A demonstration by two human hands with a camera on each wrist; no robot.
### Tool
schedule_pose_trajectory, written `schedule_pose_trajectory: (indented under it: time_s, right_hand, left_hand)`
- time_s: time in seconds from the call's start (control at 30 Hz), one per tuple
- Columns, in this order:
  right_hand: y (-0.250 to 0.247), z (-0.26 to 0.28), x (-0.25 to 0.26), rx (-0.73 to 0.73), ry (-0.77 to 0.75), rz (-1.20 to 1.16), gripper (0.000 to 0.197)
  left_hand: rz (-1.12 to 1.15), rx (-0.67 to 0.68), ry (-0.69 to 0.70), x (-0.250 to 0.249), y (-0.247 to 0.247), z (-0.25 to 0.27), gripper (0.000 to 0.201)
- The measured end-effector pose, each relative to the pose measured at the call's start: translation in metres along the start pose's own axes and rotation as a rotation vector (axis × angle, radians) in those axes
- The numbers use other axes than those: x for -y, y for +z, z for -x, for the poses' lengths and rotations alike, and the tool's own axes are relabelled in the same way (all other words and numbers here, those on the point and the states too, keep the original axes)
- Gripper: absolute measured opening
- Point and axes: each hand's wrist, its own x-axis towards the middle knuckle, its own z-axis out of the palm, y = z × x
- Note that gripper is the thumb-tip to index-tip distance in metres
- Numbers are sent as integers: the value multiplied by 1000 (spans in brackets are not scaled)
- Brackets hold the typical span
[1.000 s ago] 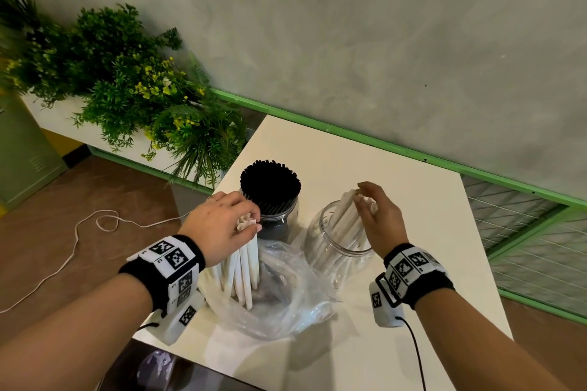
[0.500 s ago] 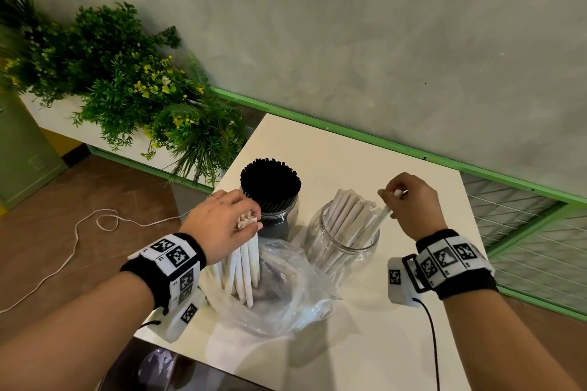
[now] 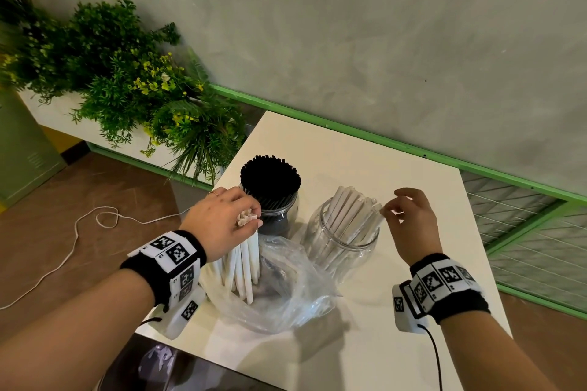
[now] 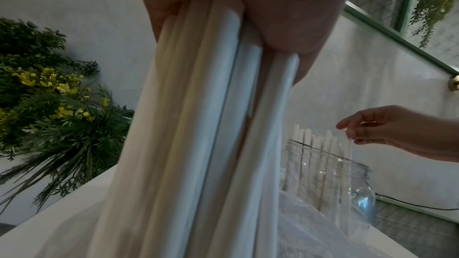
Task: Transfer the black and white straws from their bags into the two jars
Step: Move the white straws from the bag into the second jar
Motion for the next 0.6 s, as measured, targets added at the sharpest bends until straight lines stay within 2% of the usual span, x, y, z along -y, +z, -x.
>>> schedule_pose_trajectory:
  time_s: [0.1, 0.2, 0.33, 0.4, 0.5, 0.6]
  right_hand:
    - [-2, 5, 6, -72, -71, 30, 22]
    - [2, 6, 13, -19, -64, 65, 24]
    - [15, -10, 6, 225, 227, 82, 42]
    - [18, -17, 6, 262, 314, 60, 38]
    - [22, -26, 8, 249, 353, 36, 31]
    - [22, -35, 13, 302, 356, 48, 26]
  left_hand:
    - [1, 6, -6, -1, 0, 0, 40]
    - [5, 6, -8, -2, -1, 0, 41]
    - [-1, 14, -13, -3, -1, 0, 41]
    - [2, 20, -17, -3, -1, 0, 41]
    - [3, 22, -20, -2, -1, 1, 39]
    - [18, 10, -18, -3, -1, 1, 37]
